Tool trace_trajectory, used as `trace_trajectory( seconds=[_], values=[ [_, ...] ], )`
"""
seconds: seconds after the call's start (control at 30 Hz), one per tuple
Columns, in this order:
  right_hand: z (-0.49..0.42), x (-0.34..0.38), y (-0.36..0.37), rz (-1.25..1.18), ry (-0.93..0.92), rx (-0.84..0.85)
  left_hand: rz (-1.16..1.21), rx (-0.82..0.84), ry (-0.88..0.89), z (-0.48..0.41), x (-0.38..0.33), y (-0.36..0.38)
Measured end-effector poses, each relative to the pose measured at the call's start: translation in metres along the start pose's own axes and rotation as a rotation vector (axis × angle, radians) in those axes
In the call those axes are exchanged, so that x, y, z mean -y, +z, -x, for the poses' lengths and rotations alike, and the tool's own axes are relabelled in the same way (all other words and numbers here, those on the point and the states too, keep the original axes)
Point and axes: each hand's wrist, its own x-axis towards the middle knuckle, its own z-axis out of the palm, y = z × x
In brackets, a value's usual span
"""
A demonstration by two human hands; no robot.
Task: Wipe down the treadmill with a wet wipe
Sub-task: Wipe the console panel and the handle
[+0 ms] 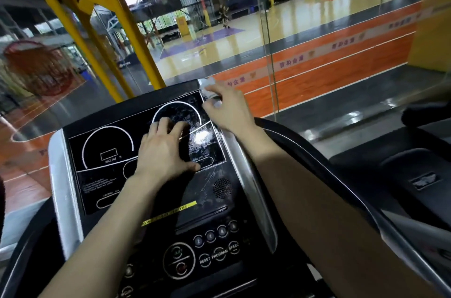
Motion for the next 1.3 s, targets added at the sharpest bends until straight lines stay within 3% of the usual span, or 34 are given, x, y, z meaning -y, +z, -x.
trace_trajectory(
  seconds=[0.07,0.23,0.43,0.53,0.63,0.77,0.83,0.93,1.07,1.23,1.3],
  values=[
    [0.033,-0.007,0.000,0.011,0.022,0.001,-0.011,-0.014,-0.008,-0.001,-0.001,0.005],
    [0.146,-0.037,0.007,0.071,0.015,-0.191,-0.015,-0.087,-0.016,0.005,-0.007,0.018],
    [0.011,-0.008,0.007,-0.031,0.099,-0.089,0.025,-0.072,-0.011,0.009,-0.009,0.017],
    [0.005,-0.019,0.009,0.025,0.112,-0.047,0.066,-0.060,-0.007,0.010,-0.006,0.022],
    [0.084,-0.038,0.002,0.024,0.061,-0.099,0.104,-0.066,-0.002,0.012,-0.004,0.026],
    [0.244,-0.061,-0.012,0.053,0.129,-0.152,0.135,-0.059,-0.006,0.015,-0.002,0.031],
    [0.277,-0.063,-0.017,0.089,0.145,-0.136,0.148,-0.045,-0.016,0.017,-0.005,0.031],
    [0.223,-0.052,-0.011,0.197,0.047,-0.158,0.194,-0.066,-0.050,0.027,-0.009,0.027],
    [0.144,-0.032,0.009,0.281,-0.084,-0.172,0.282,-0.218,-0.079,0.074,-0.007,0.044],
    [0.195,-0.012,0.050,0.246,-0.335,0.101,0.346,-0.263,-0.242,0.160,0.023,0.078],
    [0.199,-0.020,0.040,0.268,-0.226,-0.017,0.341,-0.247,-0.295,0.189,0.041,0.089]
  ],
)
